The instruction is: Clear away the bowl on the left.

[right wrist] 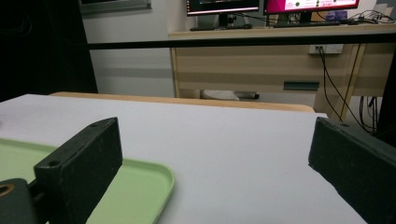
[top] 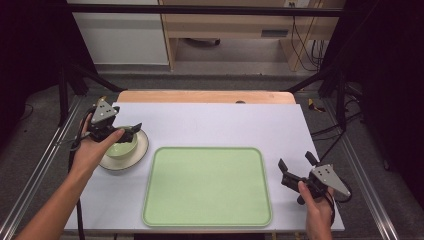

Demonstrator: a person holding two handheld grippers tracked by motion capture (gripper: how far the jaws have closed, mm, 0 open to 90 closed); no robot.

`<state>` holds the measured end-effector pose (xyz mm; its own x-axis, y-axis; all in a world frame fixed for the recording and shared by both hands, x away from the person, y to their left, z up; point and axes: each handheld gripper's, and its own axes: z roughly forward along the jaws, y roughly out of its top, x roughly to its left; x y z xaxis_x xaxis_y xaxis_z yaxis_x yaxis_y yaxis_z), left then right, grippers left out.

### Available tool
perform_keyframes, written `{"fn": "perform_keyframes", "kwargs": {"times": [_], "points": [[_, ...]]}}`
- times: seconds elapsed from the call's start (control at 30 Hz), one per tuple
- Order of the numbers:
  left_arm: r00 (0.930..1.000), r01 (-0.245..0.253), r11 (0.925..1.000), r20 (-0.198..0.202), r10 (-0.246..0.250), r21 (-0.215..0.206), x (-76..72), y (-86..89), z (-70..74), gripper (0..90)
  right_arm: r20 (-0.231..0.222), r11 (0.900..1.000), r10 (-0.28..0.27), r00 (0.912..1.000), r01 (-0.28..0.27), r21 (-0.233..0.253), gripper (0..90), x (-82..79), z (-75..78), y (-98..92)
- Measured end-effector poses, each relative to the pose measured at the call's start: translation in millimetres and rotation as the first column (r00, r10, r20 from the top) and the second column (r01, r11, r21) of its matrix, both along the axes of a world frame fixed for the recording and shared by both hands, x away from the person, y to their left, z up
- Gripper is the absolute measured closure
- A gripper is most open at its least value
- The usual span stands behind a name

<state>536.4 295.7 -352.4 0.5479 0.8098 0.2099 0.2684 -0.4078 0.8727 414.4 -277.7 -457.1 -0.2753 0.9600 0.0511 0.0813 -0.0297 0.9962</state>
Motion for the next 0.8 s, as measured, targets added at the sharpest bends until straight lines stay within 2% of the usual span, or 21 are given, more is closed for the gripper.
{"fn": "perform_keyframes", "kwargs": {"times": [0.03,0.1,0.17,0.23,0.5,0.8], "points": [[0.9999,-0.012,0.9999,-0.001,0.012,0.0,7.1,3.0,-3.7,5.7,-0.003,1.0,0.002,1.0,-0.002,-0.002,3.1,-2.3,0.5,1.0],[0.9998,-0.018,0.9998,-0.009,0.018,0.001,9.7,4.7,-4.7,5.8,0.004,1.0,0.005,1.0,-0.005,-0.01,3.1,-3.7,0.4,0.9],[0.9986,-0.044,0.9988,-0.029,0.044,-0.022,15.4,7.8,-6.7,5.8,0.004,1.0,0.005,1.0,-0.005,-0.011,3.1,-4.5,0.5,0.8],[0.9977,-0.061,0.998,-0.03,0.06,-0.02,19.0,10.3,-5.9,5.8,0.003,1.0,0.006,1.0,-0.006,-0.003,3.1,-4.8,0.7,0.9],[0.9947,-0.097,0.9945,-0.037,0.096,-0.04,22.5,16.8,1.4,5.8,0.004,0.999,0.035,0.9994,-0.035,-0.023,4.0,-8.5,3.5,6.9],[0.9887,-0.137,0.9897,-0.066,0.134,-0.042,24.8,30.1,-0.7,5.8,-0.002,0.997,0.066,0.9978,-0.066,-0.029,4.3,-3.8,2.9,14.2]]}}
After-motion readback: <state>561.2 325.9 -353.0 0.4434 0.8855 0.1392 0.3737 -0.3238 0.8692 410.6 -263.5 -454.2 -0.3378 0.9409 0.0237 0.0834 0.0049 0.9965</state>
